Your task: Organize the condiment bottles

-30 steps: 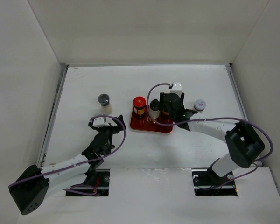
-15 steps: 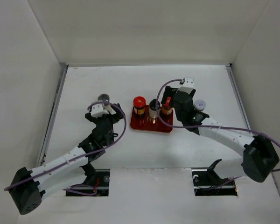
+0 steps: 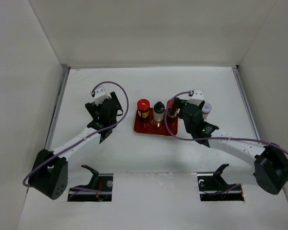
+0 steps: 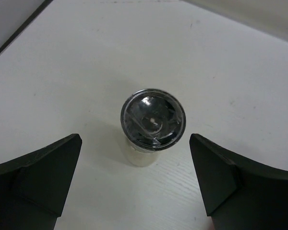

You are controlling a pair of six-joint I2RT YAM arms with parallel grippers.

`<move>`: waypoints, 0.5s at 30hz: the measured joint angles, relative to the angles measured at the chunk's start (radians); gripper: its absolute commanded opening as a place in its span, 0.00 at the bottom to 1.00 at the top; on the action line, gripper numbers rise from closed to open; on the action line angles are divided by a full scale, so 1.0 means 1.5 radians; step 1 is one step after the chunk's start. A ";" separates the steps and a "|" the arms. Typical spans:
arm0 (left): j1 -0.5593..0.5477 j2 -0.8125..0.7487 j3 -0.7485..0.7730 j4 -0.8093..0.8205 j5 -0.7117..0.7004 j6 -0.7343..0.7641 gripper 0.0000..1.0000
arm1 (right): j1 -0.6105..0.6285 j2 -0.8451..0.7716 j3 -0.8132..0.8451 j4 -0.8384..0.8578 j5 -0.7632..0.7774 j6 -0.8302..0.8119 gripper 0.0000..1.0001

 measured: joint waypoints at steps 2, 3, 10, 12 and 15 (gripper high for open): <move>0.018 0.026 0.003 -0.003 0.016 -0.003 1.00 | -0.005 -0.006 -0.008 0.012 -0.009 0.000 1.00; 0.025 0.038 0.007 -0.002 0.023 -0.004 1.00 | -0.006 -0.007 -0.010 0.016 -0.014 0.000 1.00; 0.073 0.108 0.049 0.015 0.090 -0.006 0.99 | -0.009 -0.001 -0.010 0.043 -0.029 0.000 1.00; 0.087 0.125 0.058 0.024 0.100 -0.007 0.94 | -0.008 0.010 -0.010 0.049 -0.030 0.000 1.00; 0.101 0.150 0.067 0.033 0.109 -0.010 0.85 | -0.008 0.018 -0.009 0.050 -0.032 0.000 1.00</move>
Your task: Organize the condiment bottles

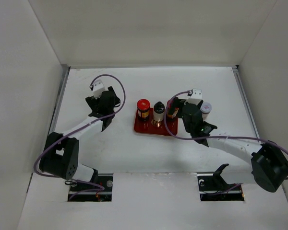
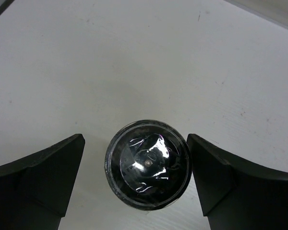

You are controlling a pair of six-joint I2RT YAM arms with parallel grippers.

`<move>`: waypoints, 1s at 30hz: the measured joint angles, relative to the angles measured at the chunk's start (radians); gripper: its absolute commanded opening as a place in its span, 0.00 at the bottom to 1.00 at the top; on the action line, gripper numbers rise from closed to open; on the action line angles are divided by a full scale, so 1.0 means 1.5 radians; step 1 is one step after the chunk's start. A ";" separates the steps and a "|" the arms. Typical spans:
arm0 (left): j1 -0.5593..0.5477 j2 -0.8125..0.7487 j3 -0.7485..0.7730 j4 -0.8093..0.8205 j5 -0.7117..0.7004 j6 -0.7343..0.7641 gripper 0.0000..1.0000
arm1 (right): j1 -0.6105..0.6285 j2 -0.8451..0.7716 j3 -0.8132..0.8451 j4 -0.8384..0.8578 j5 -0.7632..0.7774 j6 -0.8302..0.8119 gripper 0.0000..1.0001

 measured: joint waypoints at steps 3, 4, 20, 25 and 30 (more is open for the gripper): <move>0.003 0.016 0.005 0.003 0.006 -0.001 0.78 | 0.000 0.001 0.000 0.003 -0.001 0.000 1.00; 0.004 0.018 0.005 0.003 0.008 -0.002 0.76 | 0.000 0.001 0.000 0.003 -0.001 0.000 1.00; -0.136 -0.165 -0.077 -0.025 -0.027 -0.001 0.43 | -0.005 -0.018 -0.011 0.011 -0.003 -0.002 1.00; -0.249 -0.299 -0.091 -0.069 -0.056 0.002 0.43 | -0.017 -0.033 -0.020 0.018 -0.003 -0.002 1.00; -0.384 -0.334 -0.093 -0.087 -0.094 0.002 0.44 | -0.025 -0.054 -0.035 0.021 -0.002 0.001 0.97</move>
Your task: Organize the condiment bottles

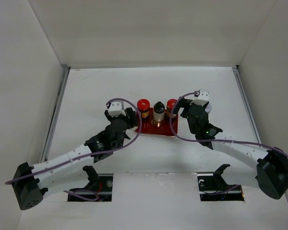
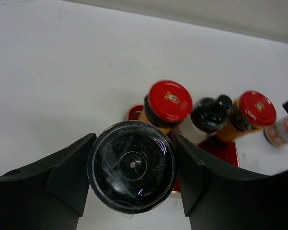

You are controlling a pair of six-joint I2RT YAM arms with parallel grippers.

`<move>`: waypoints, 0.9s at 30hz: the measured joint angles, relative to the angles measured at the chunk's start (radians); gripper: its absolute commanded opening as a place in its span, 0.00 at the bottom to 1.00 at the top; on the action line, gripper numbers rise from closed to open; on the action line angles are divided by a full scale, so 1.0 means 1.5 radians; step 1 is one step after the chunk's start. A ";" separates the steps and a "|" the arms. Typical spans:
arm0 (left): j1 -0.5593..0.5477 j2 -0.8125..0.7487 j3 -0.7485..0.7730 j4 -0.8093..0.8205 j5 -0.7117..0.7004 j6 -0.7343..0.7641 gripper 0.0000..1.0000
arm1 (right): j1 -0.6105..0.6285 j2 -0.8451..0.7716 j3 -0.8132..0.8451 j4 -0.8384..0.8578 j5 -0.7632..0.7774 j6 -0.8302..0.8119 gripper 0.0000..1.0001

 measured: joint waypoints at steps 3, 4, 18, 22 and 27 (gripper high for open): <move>-0.054 0.036 0.000 0.003 -0.007 0.000 0.44 | -0.008 -0.018 -0.011 0.002 0.000 0.002 0.82; -0.063 0.054 0.000 0.006 -0.006 0.000 0.44 | -0.012 -0.023 -0.014 0.003 0.000 0.005 0.74; -0.070 0.208 0.030 0.105 0.030 0.021 0.43 | -0.035 -0.055 -0.021 0.007 0.003 0.021 0.40; -0.067 0.222 0.037 0.137 0.032 0.032 0.43 | -0.036 -0.060 -0.023 0.009 0.003 0.024 0.42; -0.051 0.265 0.040 0.186 0.045 0.043 0.43 | -0.036 -0.060 -0.026 0.011 0.003 0.025 0.42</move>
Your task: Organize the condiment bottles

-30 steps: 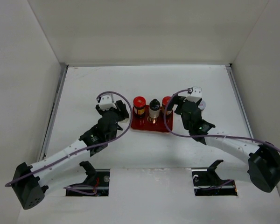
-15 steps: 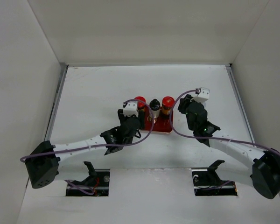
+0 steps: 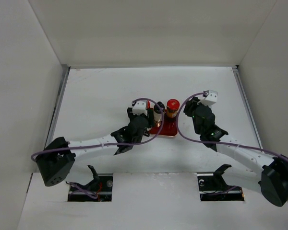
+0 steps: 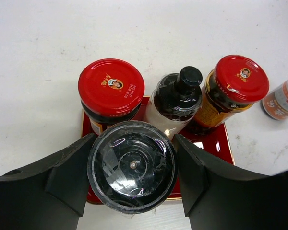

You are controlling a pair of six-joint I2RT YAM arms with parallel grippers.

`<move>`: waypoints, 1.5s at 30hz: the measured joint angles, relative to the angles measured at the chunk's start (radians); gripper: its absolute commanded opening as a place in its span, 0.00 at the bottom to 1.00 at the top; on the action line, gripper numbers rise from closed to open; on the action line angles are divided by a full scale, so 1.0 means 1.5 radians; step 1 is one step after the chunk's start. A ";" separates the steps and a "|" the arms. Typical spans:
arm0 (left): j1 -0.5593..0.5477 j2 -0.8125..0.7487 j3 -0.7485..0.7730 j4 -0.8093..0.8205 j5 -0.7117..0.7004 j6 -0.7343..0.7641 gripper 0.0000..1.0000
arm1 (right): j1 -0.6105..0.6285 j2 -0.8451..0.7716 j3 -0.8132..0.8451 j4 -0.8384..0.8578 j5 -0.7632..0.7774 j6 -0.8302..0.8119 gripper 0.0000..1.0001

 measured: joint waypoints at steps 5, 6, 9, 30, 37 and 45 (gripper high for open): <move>0.011 0.056 0.000 0.045 0.015 0.004 0.44 | -0.005 0.000 -0.001 0.001 0.000 0.000 0.43; 0.011 0.067 0.000 0.052 0.018 0.004 0.45 | -0.005 0.000 -0.001 0.001 0.000 0.000 0.43; 0.011 0.091 0.000 0.064 0.021 0.005 0.51 | -0.008 -0.002 -0.003 0.000 0.000 0.001 0.46; 0.016 -0.093 -0.072 0.138 -0.006 0.031 1.00 | -0.088 -0.030 -0.005 -0.028 0.075 -0.007 1.00; 0.065 -0.257 -0.140 0.154 -0.024 0.037 1.00 | -0.129 0.009 -0.004 -0.051 0.141 -0.028 1.00; 0.117 -0.301 -0.225 0.115 -0.046 0.014 1.00 | -0.175 0.121 0.007 -0.087 0.100 -0.016 1.00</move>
